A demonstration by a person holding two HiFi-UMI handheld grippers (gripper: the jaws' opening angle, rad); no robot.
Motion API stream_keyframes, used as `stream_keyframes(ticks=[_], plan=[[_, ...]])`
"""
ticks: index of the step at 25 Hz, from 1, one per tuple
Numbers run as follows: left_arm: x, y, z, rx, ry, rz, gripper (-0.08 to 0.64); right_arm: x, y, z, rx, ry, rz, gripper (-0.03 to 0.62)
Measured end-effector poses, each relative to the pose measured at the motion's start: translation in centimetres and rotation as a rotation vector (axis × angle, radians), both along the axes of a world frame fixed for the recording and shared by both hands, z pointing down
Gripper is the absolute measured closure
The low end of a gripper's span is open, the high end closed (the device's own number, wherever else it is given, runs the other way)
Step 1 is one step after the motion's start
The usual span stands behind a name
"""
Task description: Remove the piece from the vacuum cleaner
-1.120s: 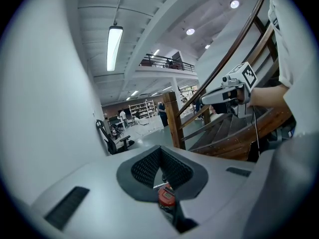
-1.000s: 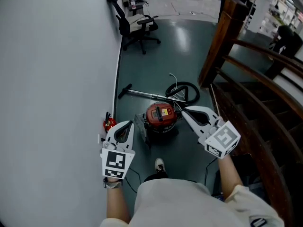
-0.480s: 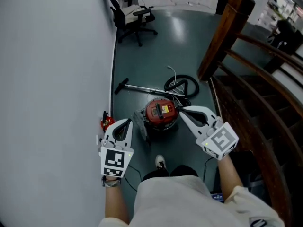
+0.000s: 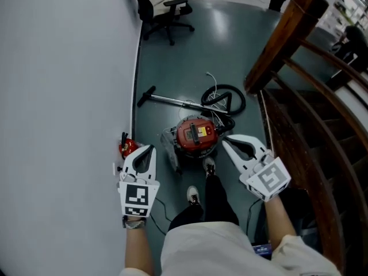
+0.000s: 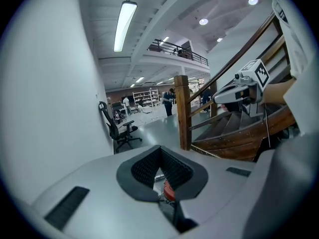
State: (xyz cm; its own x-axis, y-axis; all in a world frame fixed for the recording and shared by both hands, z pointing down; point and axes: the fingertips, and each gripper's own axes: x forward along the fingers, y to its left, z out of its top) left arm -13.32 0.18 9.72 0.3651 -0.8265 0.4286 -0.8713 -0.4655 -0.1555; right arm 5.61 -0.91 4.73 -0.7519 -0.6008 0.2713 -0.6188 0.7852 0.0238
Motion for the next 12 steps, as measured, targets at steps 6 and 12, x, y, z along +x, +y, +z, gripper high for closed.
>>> stream_keyframes(ticks=[6,12], plan=[[0.6,-2.7,1.2,-0.009,-0.002,-0.020,0.560,-0.6,-2.7,1.9,-0.026,0.004,-0.039,0.563],[1.5,-3.3,2.0,-0.027,0.002,-0.010,0.560,-0.1,-4.0,2.5,-0.044,-0.009,-0.034,0.563]])
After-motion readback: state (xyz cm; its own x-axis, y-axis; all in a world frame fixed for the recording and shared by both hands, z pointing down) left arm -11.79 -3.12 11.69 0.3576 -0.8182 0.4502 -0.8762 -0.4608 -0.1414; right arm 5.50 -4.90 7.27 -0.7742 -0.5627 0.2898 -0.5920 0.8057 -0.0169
